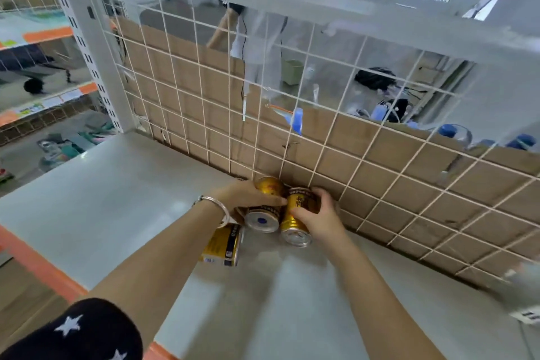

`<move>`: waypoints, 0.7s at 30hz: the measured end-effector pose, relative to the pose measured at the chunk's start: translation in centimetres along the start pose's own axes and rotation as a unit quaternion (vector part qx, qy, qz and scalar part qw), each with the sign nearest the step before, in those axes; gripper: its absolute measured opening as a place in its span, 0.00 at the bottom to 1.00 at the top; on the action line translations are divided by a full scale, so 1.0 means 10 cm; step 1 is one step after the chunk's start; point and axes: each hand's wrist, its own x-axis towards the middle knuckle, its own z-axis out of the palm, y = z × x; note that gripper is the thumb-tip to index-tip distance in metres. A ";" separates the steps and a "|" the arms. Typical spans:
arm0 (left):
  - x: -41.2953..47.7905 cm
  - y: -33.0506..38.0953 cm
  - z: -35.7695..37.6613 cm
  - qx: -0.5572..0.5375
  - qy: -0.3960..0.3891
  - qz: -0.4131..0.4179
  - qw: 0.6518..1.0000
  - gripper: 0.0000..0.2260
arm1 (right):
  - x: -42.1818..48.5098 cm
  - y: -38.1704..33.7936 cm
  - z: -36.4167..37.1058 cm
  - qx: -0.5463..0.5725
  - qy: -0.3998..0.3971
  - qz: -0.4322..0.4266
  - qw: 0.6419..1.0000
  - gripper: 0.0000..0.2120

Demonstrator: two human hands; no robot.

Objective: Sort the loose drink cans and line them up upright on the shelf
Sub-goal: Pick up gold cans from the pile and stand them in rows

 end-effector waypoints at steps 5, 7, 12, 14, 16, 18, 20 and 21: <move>0.06 0.09 0.15 0.071 -0.036 -0.010 0.997 0.23 | -0.01 -0.06 -0.10 -0.051 -0.023 0.075 0.996 0.43; 0.05 0.12 0.24 0.087 -0.046 -0.006 0.995 0.24 | -0.07 0.00 -0.12 -0.041 -0.024 0.104 0.993 0.47; 0.02 0.25 0.37 0.109 -0.054 0.032 0.992 0.23 | -0.27 0.15 -0.22 0.092 0.026 0.106 0.990 0.44; -0.01 0.28 0.41 0.067 -0.062 0.047 0.995 0.18 | -0.34 0.20 -0.27 0.201 0.042 0.142 0.968 0.38; -0.08 0.30 0.50 0.001 -0.081 0.061 0.995 0.15 | -0.42 0.27 -0.36 0.342 0.052 0.188 0.919 0.27; -0.16 0.35 0.63 -0.078 -0.125 0.071 0.987 0.15 | -0.53 0.36 -0.48 0.432 0.045 0.195 0.879 0.18; -0.26 0.46 0.77 -0.176 -0.167 0.076 0.967 0.16 | -0.67 0.44 -0.65 0.482 0.047 0.174 0.858 0.15; -0.33 0.54 0.84 -0.222 -0.185 0.079 0.954 0.14 | -0.75 0.47 -0.75 0.499 0.051 0.159 0.850 0.16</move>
